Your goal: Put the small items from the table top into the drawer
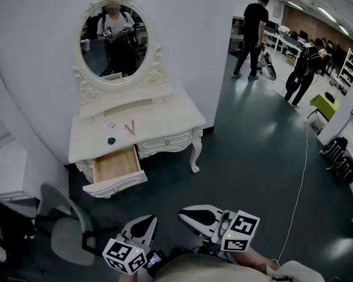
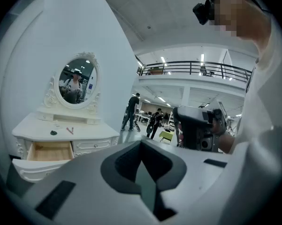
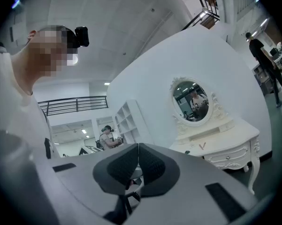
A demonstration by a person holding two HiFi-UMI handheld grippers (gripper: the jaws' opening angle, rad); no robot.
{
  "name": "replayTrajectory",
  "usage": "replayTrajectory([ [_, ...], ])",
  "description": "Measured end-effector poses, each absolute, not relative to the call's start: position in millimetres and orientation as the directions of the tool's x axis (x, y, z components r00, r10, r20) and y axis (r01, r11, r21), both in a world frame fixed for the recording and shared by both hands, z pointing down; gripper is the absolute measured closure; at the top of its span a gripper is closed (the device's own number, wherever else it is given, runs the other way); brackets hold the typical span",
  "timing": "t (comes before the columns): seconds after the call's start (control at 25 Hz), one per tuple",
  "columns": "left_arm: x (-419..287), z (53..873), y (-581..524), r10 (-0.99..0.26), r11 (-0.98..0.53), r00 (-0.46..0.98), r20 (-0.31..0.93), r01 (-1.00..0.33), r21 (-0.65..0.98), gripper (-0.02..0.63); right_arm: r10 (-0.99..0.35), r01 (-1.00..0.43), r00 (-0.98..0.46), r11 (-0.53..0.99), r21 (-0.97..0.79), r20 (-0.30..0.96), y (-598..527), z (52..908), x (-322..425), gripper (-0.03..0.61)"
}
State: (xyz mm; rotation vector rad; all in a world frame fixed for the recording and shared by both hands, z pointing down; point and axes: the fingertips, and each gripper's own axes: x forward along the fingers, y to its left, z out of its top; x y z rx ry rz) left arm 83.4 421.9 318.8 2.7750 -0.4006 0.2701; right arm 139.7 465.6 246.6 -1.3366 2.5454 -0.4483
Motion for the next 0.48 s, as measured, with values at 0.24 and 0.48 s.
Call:
replayTrajectory([
  [0.24, 103.8, 327.7, 438.4, -0.253, -0.891, 0.931, 0.263, -0.33, 0.313, 0.558, -0.838, -0.764, -0.545, 0.512, -0.393, -0.031, 482.5, 258.9, 166.8, 0.551],
  [0.48, 143.9, 312.0, 453.9, -0.274, -0.906, 0.932, 0.237, -0.333, 0.263, 0.558, -0.849, -0.769, -0.522, 0.512, -0.382, -0.088, 505.8, 249.9, 206.1, 0.549],
])
